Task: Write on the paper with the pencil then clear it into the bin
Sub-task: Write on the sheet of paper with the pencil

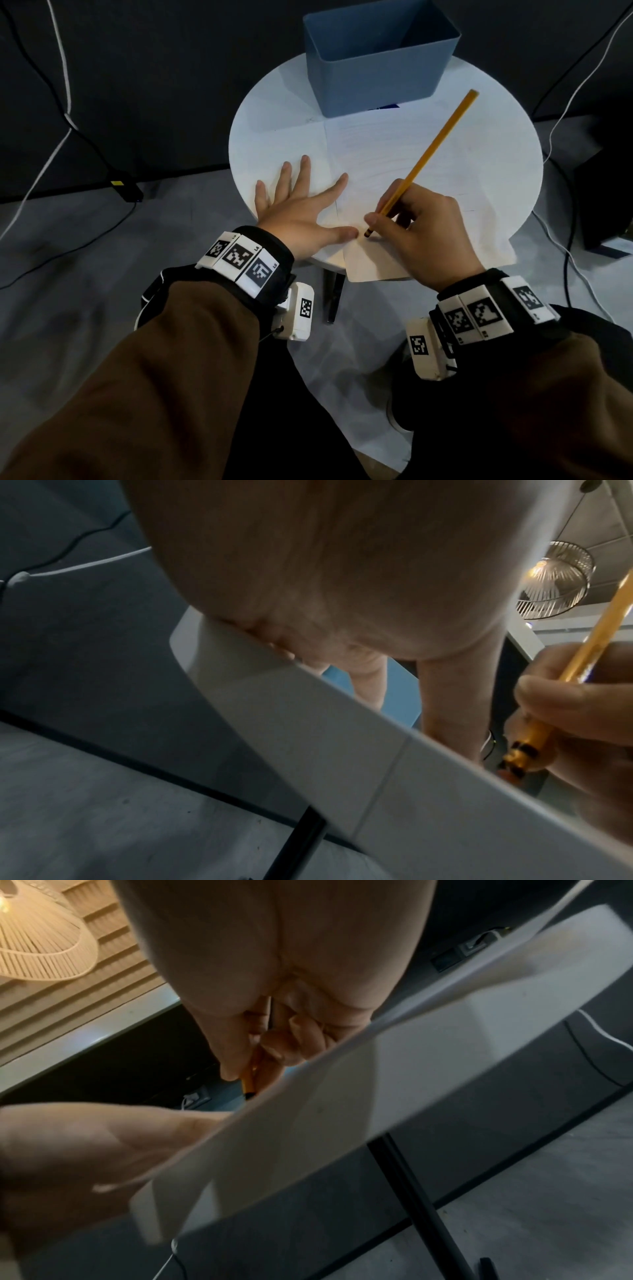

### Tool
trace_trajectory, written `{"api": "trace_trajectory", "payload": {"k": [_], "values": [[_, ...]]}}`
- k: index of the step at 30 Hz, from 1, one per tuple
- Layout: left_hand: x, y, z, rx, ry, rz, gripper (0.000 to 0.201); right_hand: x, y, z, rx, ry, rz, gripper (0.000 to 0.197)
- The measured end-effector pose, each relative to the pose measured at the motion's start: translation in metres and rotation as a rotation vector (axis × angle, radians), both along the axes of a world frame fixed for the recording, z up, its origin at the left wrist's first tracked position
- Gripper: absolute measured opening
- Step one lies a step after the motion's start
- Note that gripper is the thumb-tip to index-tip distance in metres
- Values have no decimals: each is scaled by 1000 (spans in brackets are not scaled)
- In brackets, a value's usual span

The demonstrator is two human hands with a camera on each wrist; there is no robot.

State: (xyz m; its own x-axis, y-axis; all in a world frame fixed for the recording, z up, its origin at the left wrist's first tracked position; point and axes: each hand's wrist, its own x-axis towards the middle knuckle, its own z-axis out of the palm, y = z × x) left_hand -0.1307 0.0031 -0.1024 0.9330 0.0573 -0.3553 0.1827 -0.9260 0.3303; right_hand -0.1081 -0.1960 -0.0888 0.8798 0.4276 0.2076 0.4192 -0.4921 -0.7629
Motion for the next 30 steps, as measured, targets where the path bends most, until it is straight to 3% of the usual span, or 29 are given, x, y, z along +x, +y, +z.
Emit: {"api": "trace_trajectory", "payload": {"k": [4, 14, 20, 25, 30], "values": [[1, 0, -1, 1, 2, -6, 88, -2, 4, -1, -73, -52, 87, 14], [2, 0, 0, 3, 18, -6, 90, 4, 7, -2, -117, -115, 81, 15], [0, 1, 1, -52, 19, 16, 88, 14, -9, 4, -83, -111, -32, 18], [2, 0, 2, -13, 28, -4, 89, 5, 7, -1, -92, -108, 86, 14], [1, 0, 5, -34, 37, 5, 88, 16, -7, 0, -89, -96, -8, 16]]}}
